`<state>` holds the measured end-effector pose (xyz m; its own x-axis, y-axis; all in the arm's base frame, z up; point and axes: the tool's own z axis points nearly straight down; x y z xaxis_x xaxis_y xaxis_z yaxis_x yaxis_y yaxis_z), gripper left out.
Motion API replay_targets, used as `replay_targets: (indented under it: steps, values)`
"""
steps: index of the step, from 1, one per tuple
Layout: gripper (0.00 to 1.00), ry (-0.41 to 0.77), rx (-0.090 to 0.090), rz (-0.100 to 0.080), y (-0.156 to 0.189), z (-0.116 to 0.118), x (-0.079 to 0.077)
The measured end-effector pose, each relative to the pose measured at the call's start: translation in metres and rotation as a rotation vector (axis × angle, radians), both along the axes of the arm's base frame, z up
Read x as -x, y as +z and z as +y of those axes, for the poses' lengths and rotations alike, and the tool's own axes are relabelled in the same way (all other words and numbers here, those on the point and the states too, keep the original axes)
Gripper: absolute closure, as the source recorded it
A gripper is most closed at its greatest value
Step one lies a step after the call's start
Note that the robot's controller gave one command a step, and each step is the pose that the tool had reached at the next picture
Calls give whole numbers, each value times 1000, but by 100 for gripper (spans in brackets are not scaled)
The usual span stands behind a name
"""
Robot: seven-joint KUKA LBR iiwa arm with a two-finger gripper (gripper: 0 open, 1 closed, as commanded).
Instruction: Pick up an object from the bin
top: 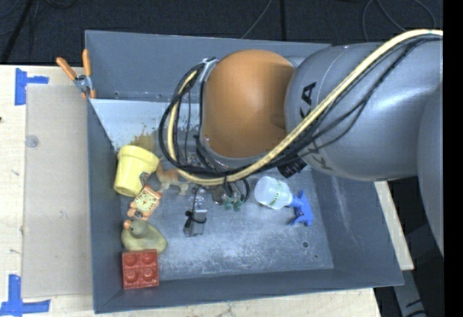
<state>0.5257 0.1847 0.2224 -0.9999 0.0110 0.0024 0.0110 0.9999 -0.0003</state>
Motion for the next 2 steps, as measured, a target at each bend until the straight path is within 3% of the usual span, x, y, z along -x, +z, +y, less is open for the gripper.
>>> replay_targets:
  steps: [1,2]
  values:
    - [0,-11,-1,-5,-46,21,26]
    - [0,-142,1,2,-95,32,27]
